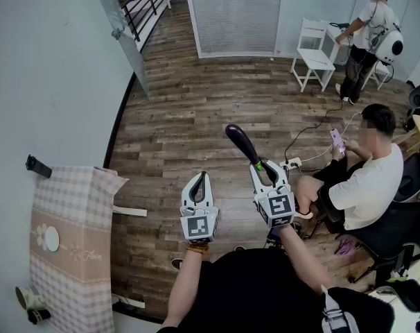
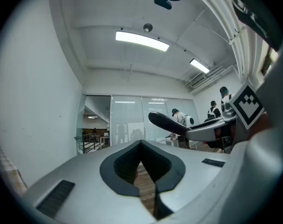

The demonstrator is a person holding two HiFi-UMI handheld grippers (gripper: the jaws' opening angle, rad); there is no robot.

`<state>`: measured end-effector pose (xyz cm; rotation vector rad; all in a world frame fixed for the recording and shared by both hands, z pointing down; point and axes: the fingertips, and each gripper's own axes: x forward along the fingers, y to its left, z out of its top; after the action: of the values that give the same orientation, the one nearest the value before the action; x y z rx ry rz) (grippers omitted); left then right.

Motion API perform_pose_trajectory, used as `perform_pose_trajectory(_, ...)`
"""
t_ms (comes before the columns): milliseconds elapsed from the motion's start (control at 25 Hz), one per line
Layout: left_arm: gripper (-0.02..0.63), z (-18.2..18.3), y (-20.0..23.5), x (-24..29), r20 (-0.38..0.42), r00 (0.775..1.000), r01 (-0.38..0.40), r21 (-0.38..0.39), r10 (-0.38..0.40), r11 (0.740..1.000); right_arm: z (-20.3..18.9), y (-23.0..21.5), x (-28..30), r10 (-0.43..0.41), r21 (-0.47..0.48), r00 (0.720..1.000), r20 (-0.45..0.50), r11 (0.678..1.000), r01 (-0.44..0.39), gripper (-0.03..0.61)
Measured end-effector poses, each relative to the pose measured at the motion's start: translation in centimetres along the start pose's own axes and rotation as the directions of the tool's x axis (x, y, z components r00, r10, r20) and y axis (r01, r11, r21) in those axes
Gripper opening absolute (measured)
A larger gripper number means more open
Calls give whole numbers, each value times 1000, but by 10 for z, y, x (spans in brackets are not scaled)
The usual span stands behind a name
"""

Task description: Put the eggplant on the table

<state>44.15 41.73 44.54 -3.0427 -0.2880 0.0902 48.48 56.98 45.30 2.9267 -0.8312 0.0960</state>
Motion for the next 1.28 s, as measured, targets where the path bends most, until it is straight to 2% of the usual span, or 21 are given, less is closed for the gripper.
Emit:
perform_pose_trajectory(200,3,-1,12,-4,-4,1000,-23,-3,23,1000,4,14,9,47,-1,999,-6,999,-47,110)
perform_pose_trajectory(360,3,-1,31,-15,11,999,-49,-26,50,998,9,43,22,109,-20,994,6,994,-109,114)
perform_pose_trajectory(560,3,-9,78,-45,-9,990,-144,-19,144,989,16,89,45,187,-49,982,6,981,-186,114)
perform_pose_trajectory(720,3,-15,120,-74,-16,972,-235,-23,235,972,24,141,64,289,-66,957,1,955,-289,114)
perform_pose_trajectory(880,3,-14,166,-108,-33,937,-348,-57,347,936,32,202,86,398,-82,917,-13,914,-398,114)
perform_pose_trajectory(1000,3,-16,205,-139,-43,904,-427,-47,426,903,39,258,101,487,-95,873,-19,869,-486,114)
perform_pose_trajectory(1120,3,-18,240,-174,-57,866,-499,-49,497,865,42,312,109,559,-115,828,-32,821,-559,114)
perform_pose_trajectory(1280,3,-26,282,-225,-83,807,-590,-39,585,807,44,384,114,654,-125,755,-47,746,-654,114)
